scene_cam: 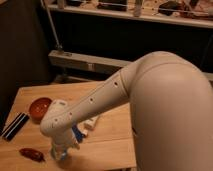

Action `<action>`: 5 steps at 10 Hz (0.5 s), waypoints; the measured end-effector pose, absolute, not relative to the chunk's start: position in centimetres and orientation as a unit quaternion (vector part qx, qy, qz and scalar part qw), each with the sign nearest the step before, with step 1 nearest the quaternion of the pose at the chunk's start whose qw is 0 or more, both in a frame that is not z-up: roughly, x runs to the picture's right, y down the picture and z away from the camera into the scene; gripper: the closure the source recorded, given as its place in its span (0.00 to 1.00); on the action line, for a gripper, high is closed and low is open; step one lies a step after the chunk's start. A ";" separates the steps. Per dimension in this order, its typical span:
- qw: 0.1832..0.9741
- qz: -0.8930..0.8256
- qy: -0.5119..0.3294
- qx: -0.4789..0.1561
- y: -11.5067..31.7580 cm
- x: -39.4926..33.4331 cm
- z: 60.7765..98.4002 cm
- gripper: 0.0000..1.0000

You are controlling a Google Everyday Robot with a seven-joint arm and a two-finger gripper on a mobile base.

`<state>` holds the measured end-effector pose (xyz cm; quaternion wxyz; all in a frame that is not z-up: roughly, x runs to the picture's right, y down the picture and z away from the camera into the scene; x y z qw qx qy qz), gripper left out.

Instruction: Pick up the ceramic cup

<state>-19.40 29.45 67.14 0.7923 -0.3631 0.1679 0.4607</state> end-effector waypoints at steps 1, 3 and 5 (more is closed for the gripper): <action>0.792 0.459 0.164 -0.368 30.3 -20.2 67.8 0.35; 0.791 0.457 0.159 -0.375 31.0 -21.4 69.0 0.35; 0.785 0.458 0.163 -0.383 31.5 -22.0 70.0 0.35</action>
